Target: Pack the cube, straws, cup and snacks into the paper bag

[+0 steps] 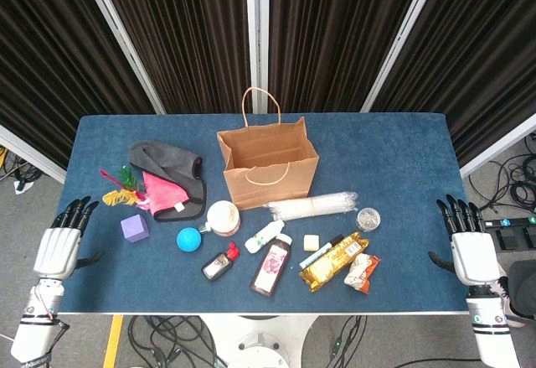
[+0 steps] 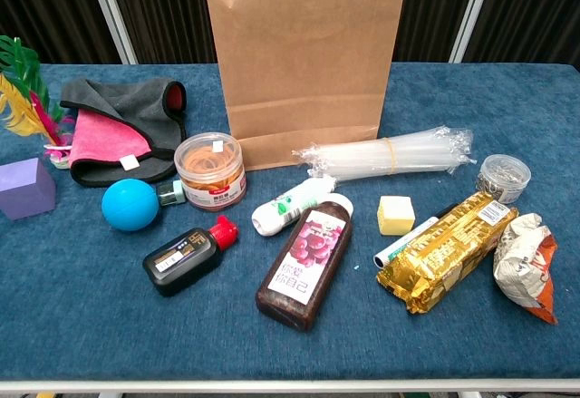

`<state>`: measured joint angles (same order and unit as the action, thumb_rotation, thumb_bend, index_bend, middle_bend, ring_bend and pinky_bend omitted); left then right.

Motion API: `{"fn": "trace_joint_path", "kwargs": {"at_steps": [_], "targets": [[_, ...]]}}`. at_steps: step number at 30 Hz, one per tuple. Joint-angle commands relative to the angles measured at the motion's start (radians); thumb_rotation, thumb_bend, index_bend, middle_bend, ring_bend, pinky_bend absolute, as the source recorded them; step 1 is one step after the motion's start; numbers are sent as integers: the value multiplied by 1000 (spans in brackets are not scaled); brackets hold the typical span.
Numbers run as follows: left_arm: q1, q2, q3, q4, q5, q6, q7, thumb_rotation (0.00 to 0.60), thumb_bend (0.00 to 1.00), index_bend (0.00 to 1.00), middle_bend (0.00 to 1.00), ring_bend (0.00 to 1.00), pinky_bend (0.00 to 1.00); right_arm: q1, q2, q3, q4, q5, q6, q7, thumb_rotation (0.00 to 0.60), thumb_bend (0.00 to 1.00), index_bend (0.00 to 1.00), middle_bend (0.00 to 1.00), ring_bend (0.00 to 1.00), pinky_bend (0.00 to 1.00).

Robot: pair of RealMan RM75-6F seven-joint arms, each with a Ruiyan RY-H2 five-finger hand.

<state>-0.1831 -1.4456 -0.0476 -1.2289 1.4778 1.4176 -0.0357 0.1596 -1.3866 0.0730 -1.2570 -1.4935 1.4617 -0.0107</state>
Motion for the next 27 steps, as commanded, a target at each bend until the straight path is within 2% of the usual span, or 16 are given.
{"fn": "trace_joint_path", "kwargs": {"at_steps": [1, 11, 18, 22, 27], "targets": [[-3, -1, -1, -2, -1, -4, -1, 600, 79, 152, 162, 98, 232, 0, 4, -2, -3, 2, -9, -1, 600, 0, 0, 0, 0, 0], [26, -19, 38, -56, -18, -34, 13, 600, 78, 152, 168, 99, 233, 7, 3, -10, 22, -3, -34, 25, 600, 0, 0, 0, 0, 0], [-16, -32, -2, -73, -74, -126, -18, 600, 78, 153, 173, 99, 234, 4, 8, -4, 38, -6, -21, 37, 600, 0, 0, 0, 0, 0], [-71, 20, -32, -164, -163, -279, -27, 600, 78, 175, 188, 99, 234, 2, 14, 6, 35, 9, -23, 33, 600, 0, 0, 0, 0, 0], [-157, 105, -77, -263, -321, -473, 39, 600, 78, 198, 214, 118, 234, 9, 14, 18, 27, 21, -31, 13, 600, 0, 0, 0, 0, 0]]}}
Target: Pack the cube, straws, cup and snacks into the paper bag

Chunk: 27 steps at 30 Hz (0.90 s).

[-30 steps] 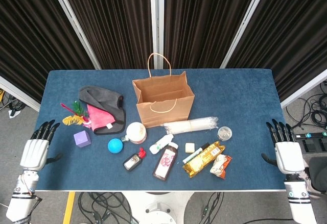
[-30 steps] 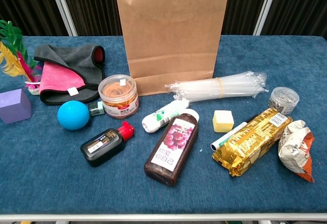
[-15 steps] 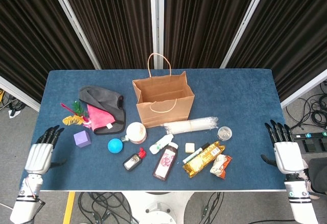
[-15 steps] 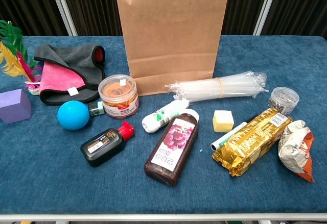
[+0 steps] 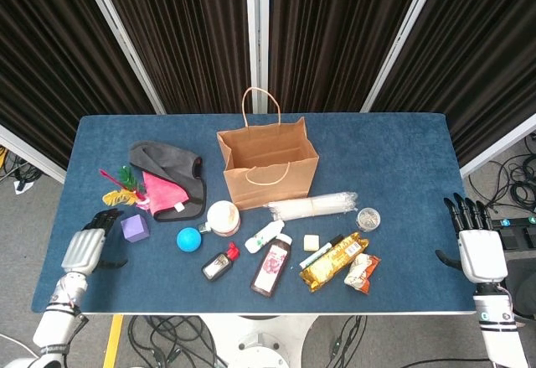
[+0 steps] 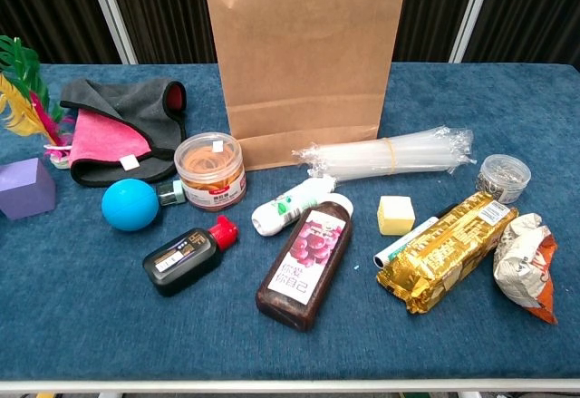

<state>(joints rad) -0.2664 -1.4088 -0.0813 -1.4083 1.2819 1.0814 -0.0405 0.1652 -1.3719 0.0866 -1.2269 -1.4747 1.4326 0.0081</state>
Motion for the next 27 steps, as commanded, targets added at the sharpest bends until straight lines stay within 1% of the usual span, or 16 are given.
{"fn": "trace_joint_path", "kwargs": {"at_steps": [1, 4, 6, 11, 14, 17, 22, 27], "targets": [[-89, 76, -52, -94, -157, -162, 60, 600, 78, 204, 217, 124, 235, 6, -2, 7, -5, 4, -3, -10, 600, 0, 0, 0, 0, 0], [-115, 76, -71, -101, -213, -188, 82, 600, 82, 223, 231, 144, 260, 11, -6, 13, -6, 10, -8, -21, 600, 0, 0, 0, 0, 0], [-134, 66, -79, -91, -232, -195, 96, 600, 86, 230, 243, 157, 282, 16, -11, 18, -4, 18, -17, -27, 600, 0, 0, 0, 0, 0], [-161, 50, -83, -69, -261, -221, 100, 600, 86, 239, 250, 166, 291, 23, -18, 21, 1, 27, -32, -37, 600, 0, 0, 0, 0, 0], [-170, 41, -79, -52, -276, -228, 104, 600, 89, 260, 264, 191, 314, 26, -20, 25, 3, 34, -39, -41, 600, 0, 0, 0, 0, 0], [-173, 28, -77, -36, -289, -221, 107, 600, 101, 287, 300, 231, 352, 30, -19, 28, 3, 41, -46, -45, 600, 0, 0, 0, 0, 0], [-174, 11, -72, -20, -304, -203, 116, 600, 130, 380, 395, 328, 439, 34, -21, 32, 6, 50, -56, -46, 600, 0, 0, 0, 0, 0], [-176, -7, -64, -7, -306, -196, 121, 600, 146, 416, 422, 364, 475, 37, -23, 34, 8, 54, -61, -45, 600, 0, 0, 0, 0, 0]]}}
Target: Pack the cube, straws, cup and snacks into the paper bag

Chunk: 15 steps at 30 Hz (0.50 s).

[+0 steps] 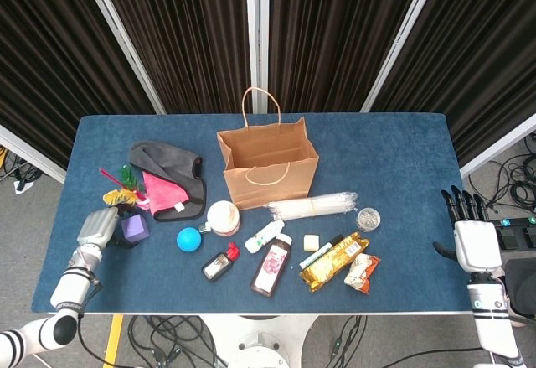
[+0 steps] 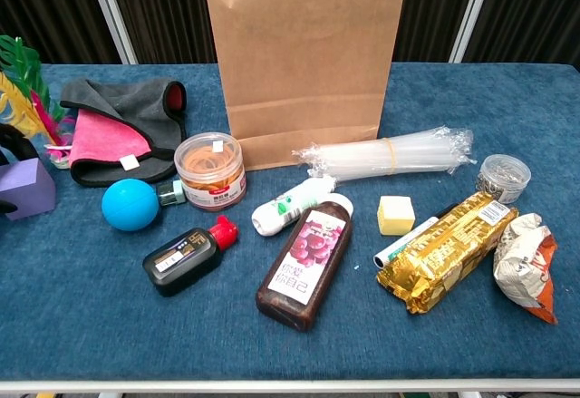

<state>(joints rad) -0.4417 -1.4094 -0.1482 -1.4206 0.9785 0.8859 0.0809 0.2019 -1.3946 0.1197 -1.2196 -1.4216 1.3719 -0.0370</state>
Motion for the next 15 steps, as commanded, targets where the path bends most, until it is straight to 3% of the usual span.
{"fn": "trace_joint_path", "kwargs": {"at_steps": [1, 10, 15], "targets": [[-2, -13, 3, 10, -3, 1, -2, 600, 149, 424, 429, 372, 482, 1, 0, 1, 0, 2, -1, 2, 600, 0, 0, 0, 0, 0], [10, -79, -12, 67, 17, 94, -3, 600, 199, 573, 577, 521, 624, -3, 3, 5, 7, 15, -4, 13, 600, 0, 0, 0, 0, 0], [15, -53, -17, 33, 5, 112, 22, 600, 213, 605, 609, 554, 654, -3, 6, 6, 7, 14, -1, 18, 600, 0, 0, 0, 0, 0]]}}
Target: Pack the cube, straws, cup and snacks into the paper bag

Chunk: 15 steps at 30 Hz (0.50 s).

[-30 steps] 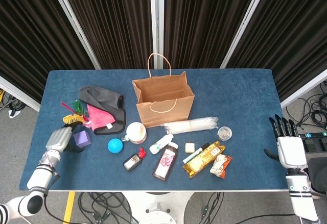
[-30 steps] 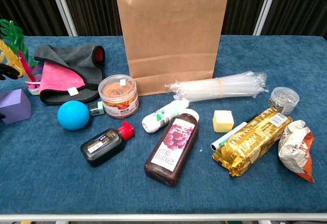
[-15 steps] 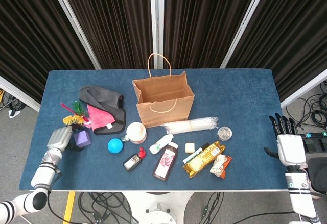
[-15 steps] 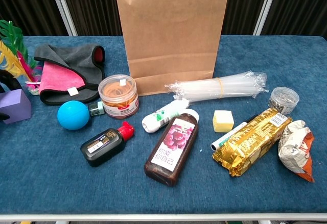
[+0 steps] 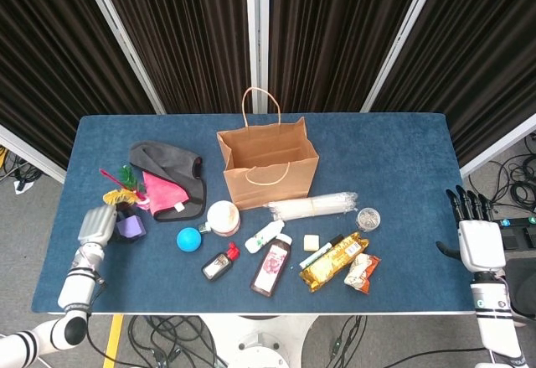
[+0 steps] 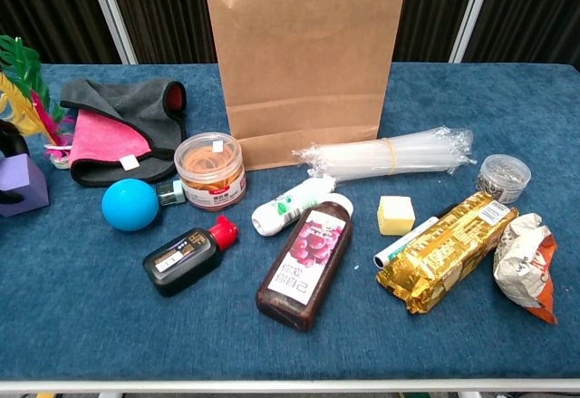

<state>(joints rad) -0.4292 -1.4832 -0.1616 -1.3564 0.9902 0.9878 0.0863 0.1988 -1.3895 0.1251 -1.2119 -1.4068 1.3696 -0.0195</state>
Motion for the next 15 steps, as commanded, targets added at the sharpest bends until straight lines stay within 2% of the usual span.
{"fn": "trace_joint_path", "kwargs": {"at_steps": [1, 6, 10, 15], "targets": [[6, 36, -4, -54, -7, 21, 28, 600, 214, 606, 610, 555, 655, 0, 1, 1, -2, -1, 3, 2, 600, 0, 0, 0, 0, 0], [38, 152, -4, -236, -41, 127, 152, 600, 215, 611, 615, 559, 658, 4, 6, 5, -7, -3, 5, 8, 600, 0, 0, 0, 0, 0], [46, 219, -11, -309, -90, 217, 289, 600, 216, 618, 623, 567, 665, 10, 3, 4, -4, -7, -1, 16, 600, 0, 0, 0, 0, 0], [32, 290, -52, -390, -196, 284, 419, 600, 223, 629, 637, 581, 677, 13, -3, 0, 3, -14, -3, 29, 600, 0, 0, 0, 0, 0]]}}
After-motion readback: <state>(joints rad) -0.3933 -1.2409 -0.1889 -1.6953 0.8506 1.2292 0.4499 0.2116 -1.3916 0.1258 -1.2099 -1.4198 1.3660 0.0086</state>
